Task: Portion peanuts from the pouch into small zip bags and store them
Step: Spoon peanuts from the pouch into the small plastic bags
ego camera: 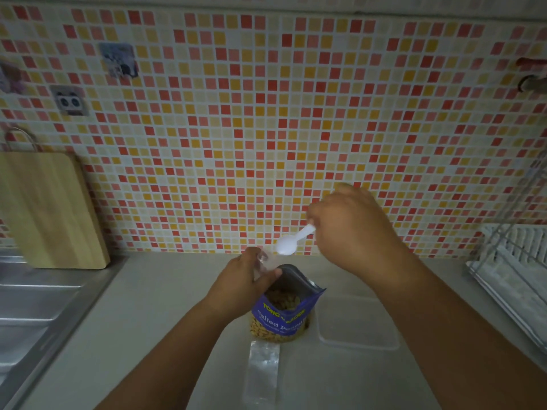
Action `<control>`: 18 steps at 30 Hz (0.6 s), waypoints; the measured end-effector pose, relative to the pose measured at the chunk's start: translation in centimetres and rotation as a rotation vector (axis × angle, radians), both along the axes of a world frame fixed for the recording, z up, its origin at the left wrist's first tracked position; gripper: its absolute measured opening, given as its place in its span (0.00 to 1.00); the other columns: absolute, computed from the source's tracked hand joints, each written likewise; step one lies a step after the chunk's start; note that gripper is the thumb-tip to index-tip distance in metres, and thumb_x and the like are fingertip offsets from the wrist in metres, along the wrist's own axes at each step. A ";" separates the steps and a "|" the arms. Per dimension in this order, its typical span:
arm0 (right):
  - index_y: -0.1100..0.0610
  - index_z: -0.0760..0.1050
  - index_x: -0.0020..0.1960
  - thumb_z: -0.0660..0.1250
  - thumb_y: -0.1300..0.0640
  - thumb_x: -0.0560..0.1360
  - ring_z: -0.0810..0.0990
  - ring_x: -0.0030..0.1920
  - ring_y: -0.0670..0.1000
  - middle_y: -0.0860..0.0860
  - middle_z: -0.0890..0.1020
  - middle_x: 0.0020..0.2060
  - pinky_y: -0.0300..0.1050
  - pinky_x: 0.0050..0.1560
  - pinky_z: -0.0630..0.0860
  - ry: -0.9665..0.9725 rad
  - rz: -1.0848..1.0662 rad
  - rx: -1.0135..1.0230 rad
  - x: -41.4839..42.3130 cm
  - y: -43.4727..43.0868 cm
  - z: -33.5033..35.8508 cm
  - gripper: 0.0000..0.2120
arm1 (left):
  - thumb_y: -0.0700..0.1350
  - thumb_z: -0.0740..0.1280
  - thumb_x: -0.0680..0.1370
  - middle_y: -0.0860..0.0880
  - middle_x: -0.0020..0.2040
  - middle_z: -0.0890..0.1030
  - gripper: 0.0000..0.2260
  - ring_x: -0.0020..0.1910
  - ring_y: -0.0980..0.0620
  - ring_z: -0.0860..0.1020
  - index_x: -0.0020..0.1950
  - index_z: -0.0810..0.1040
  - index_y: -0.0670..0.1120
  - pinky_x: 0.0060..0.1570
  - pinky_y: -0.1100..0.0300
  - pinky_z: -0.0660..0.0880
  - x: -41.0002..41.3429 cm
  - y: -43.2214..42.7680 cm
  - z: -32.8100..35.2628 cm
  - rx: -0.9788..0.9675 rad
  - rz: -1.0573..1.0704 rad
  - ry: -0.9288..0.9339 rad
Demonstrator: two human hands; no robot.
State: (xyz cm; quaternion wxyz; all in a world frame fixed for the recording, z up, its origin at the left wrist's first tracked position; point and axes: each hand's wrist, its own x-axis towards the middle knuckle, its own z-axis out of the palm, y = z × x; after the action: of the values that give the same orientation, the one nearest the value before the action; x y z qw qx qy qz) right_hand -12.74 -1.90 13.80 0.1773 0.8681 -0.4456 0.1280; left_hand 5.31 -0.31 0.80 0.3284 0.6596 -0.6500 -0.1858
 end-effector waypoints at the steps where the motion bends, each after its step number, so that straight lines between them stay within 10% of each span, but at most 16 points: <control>1: 0.51 0.80 0.52 0.62 0.59 0.72 0.64 0.44 0.49 0.49 0.81 0.43 0.45 0.48 0.61 0.002 -0.045 0.006 -0.3 0.0 -0.1 0.11 | 0.58 0.64 0.75 0.52 0.52 0.76 0.19 0.48 0.52 0.75 0.61 0.68 0.50 0.47 0.58 0.74 0.6 0.0 -0.1 0.008 0.017 -0.005; 8: 0.54 0.75 0.61 0.63 0.51 0.76 0.70 0.63 0.55 0.52 0.77 0.59 0.49 0.64 0.64 0.466 -0.187 0.409 3.8 0.0 -8.3 0.15 | 0.59 0.63 0.75 0.47 0.51 0.78 0.18 0.46 0.48 0.77 0.58 0.68 0.49 0.45 0.54 0.77 0.9 0.5 -1.6 0.167 -0.026 -0.024; 18: 0.54 0.76 0.53 0.64 0.47 0.74 0.76 0.53 0.54 0.51 0.80 0.50 0.46 0.55 0.66 -0.036 -0.485 0.642 3.5 -2.6 -13.0 0.12 | 0.58 0.61 0.77 0.46 0.53 0.78 0.19 0.48 0.50 0.77 0.61 0.68 0.47 0.40 0.63 0.72 0.2 0.8 -1.9 0.220 -0.007 0.086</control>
State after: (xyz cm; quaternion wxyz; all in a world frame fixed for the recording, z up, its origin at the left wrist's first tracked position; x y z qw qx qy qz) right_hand -9.27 -4.46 0.80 -0.0857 0.7465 -0.6581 -0.0483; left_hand 5.47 0.45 -1.09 0.2810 0.6807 -0.6135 -0.2851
